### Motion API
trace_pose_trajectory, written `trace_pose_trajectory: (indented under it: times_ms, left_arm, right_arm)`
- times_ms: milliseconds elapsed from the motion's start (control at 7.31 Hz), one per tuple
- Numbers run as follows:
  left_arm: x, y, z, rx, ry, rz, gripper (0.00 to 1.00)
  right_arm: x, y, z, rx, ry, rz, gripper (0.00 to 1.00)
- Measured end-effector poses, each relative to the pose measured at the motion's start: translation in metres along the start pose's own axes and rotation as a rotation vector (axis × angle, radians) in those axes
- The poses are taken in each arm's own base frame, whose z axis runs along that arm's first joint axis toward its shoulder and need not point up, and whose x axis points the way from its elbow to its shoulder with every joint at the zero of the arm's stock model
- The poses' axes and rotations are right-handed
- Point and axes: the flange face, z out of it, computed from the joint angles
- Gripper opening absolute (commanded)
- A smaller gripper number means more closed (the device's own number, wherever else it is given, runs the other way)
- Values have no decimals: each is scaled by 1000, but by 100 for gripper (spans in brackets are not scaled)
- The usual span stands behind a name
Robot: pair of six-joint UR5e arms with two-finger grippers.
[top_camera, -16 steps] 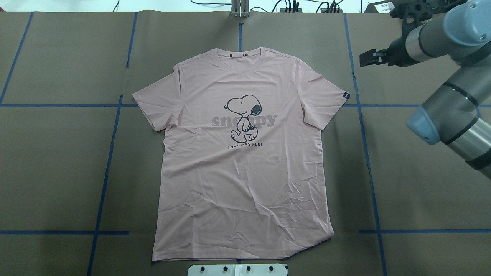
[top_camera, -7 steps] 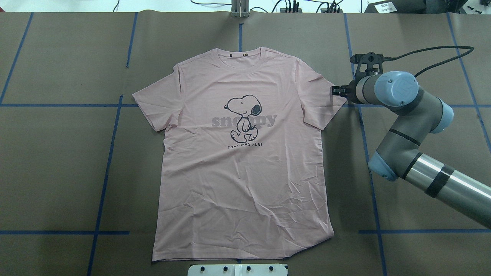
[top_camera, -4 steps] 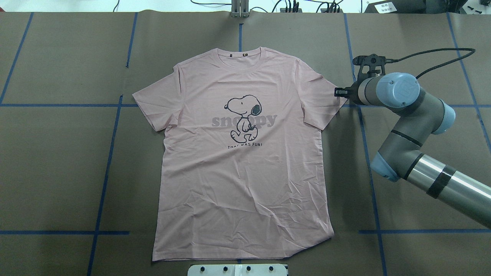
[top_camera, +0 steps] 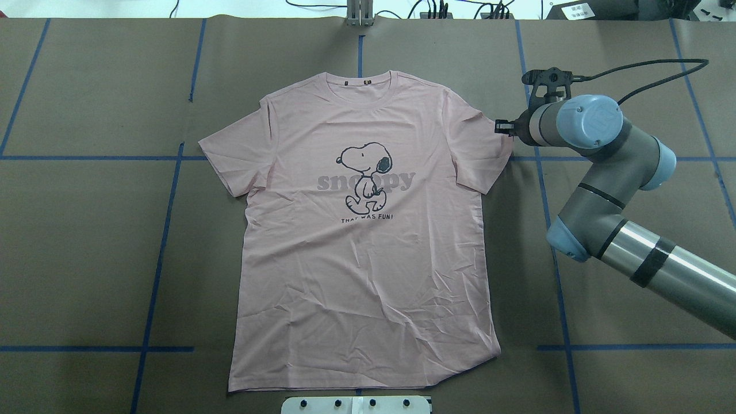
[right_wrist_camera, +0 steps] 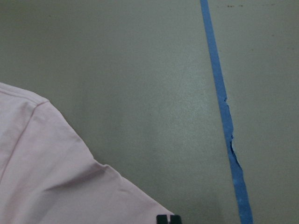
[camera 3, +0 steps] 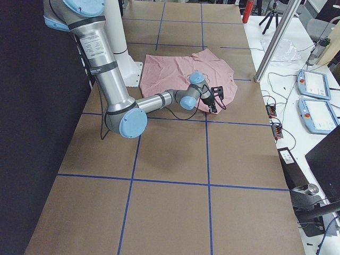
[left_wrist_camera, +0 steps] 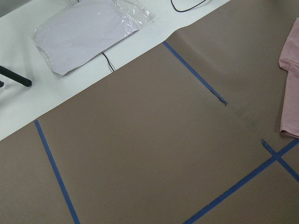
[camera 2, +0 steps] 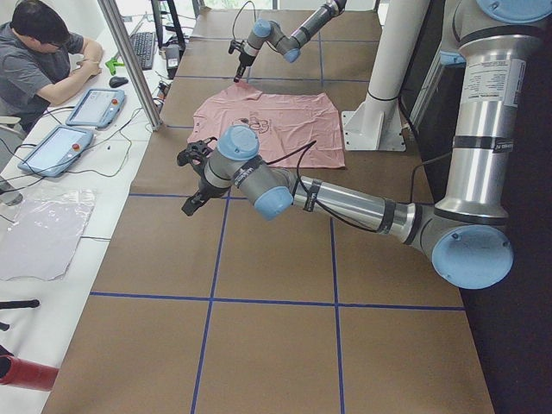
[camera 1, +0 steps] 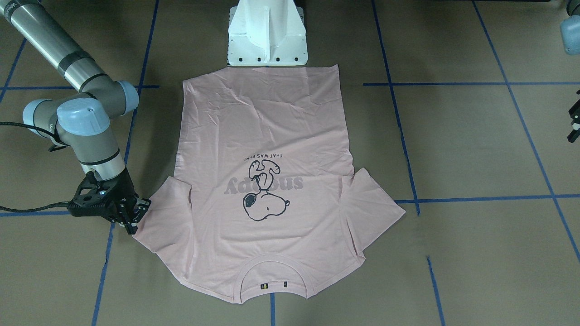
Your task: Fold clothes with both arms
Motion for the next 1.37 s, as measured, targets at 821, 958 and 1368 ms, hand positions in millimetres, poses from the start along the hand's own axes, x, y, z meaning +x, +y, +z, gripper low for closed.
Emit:
trace_pose_trajectory:
  times_ms: [821, 958, 1368]
  left_arm:
    - [-1, 0, 1, -2, 0, -2, 100]
    - [-1, 0, 1, -2, 0, -4, 100]
    - [12, -8, 25, -27, 28, -34, 100]
  right_arm:
    - [-194, 32, -19, 62, 130, 54, 100]
    - [-204, 33, -17, 67, 137, 46, 100]
    - [-208, 1, -26, 24, 118, 3, 100]
